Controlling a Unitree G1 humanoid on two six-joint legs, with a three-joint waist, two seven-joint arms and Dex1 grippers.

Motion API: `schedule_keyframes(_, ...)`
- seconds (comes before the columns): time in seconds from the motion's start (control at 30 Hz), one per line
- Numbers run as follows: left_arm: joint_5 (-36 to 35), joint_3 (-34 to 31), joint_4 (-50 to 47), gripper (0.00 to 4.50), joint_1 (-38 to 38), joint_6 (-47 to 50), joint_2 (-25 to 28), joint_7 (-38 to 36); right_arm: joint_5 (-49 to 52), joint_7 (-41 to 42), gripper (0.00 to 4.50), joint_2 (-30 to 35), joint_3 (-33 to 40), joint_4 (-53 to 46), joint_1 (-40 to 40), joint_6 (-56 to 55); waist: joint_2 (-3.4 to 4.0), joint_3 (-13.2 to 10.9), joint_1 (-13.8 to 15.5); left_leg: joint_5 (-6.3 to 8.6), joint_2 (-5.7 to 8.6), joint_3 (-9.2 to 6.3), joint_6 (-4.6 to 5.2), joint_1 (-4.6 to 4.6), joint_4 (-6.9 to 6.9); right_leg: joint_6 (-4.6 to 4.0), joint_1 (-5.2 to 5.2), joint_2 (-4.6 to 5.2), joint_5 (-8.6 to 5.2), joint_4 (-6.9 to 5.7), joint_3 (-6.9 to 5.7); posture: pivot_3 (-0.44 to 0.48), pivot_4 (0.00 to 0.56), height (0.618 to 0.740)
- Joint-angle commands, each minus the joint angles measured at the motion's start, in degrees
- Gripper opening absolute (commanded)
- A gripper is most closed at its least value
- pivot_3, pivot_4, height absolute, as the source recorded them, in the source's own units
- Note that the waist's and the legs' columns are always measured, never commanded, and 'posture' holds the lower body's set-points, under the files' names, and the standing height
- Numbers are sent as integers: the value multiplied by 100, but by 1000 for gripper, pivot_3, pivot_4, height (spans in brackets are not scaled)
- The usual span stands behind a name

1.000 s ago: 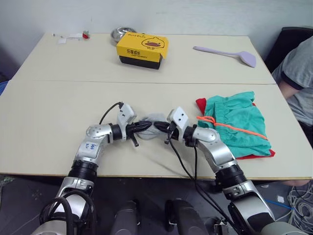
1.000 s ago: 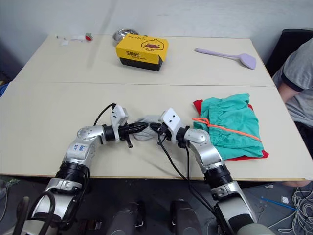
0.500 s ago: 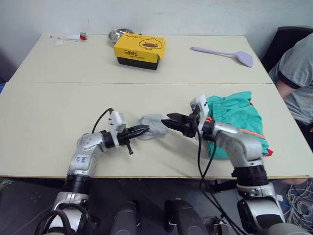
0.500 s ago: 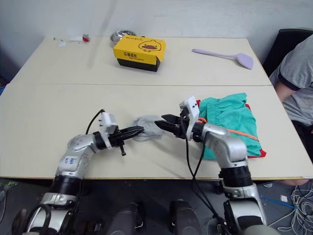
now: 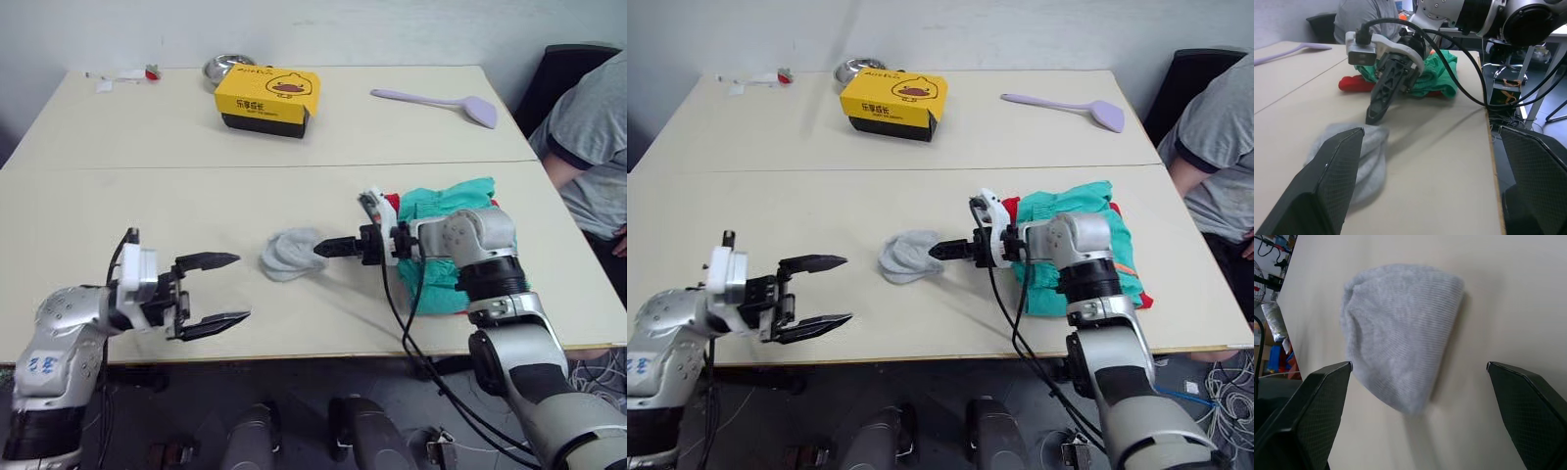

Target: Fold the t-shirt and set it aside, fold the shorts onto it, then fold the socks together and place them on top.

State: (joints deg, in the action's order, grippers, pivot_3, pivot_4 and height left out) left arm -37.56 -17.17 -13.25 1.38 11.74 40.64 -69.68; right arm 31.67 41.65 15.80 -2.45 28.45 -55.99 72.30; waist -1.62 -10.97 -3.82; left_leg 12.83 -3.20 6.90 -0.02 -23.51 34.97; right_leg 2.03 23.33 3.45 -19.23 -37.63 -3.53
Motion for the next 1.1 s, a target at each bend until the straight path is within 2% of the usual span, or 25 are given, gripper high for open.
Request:
schedule_keyframes(0.03,-226,-484,-299,4436,-385,64,168,7,-125,-153,4500,-442,37,417,-153,-287,0,0,-36,0,-1,0,-1,1,0,0,0,0,0,-2,0,0,150,740)
schedule_keyframes(0.13,-231,-607,-393,4500,-618,113,157,123,-169,-319,3577,-705,215,634,-221,-438,0,0,-67,-1,-2,-1,-4,0,-2,-1,3,0,0,-5,0,0,150,740)
schedule_keyframes(0.3,-188,-593,-458,4500,-656,103,85,294,-145,-287,1709,-746,208,325,-88,-308,0,0,-78,0,-2,-1,-5,-23,-3,-1,24,1,0,-3,1,0,150,740)
schedule_keyframes(0.47,-369,-411,-563,4500,-521,274,-101,562,309,203,30,-293,443,-756,157,-134,3,-2,-61,0,-1,-2,-4,-43,-2,0,38,2,0,0,0,0,150,740)
schedule_keyframes(0.5,-420,-359,-632,4500,-526,340,-146,610,501,329,30,-129,537,-1030,201,58,3,-2,-56,0,-1,-4,-2,-50,0,2,41,2,1,1,-2,0,150,740)
schedule_keyframes(0.63,-504,-4,-872,4500,-407,477,-331,673,1583,1028,30,1198,1015,-2483,535,1246,7,-4,67,4,0,-6,6,-60,4,7,45,3,4,11,-4,0,150,740)
schedule_keyframes(0.73,-610,81,-879,4500,-137,578,-413,779,2081,1644,30,2328,1283,-2991,835,1473,7,-4,117,11,0,-12,9,-61,4,7,40,2,4,25,-9,0,150,740)
schedule_keyframes(0.83,-649,173,-833,4500,103,629,-425,763,1985,2169,30,3388,1350,-2668,927,1125,12,-8,144,11,1,-11,10,-59,11,7,38,1,4,25,-9,0,150,740)
schedule_keyframes(0.93,-615,280,-675,4500,367,623,-436,713,1467,2764,30,4273,942,-1872,789,439,12,-8,118,10,2,2,13,-54,15,8,38,-3,7,24,2,0,150,740)
schedule_keyframes(1.03,-567,384,-556,4500,555,612,-489,712,843,3150,30,4570,481,-884,411,-308,13,-8,76,9,1,2,13,-53,19,7,39,-10,8,25,4,0,150,740)
schedule_keyframes(1.1,-510,468,-480,4500,654,593,-520,702,1,3583,30,4730,-228,-145,282,-1211,12,-8,69,7,1,6,11,-51,20,6,39,-12,8,24,9,0,150,740)
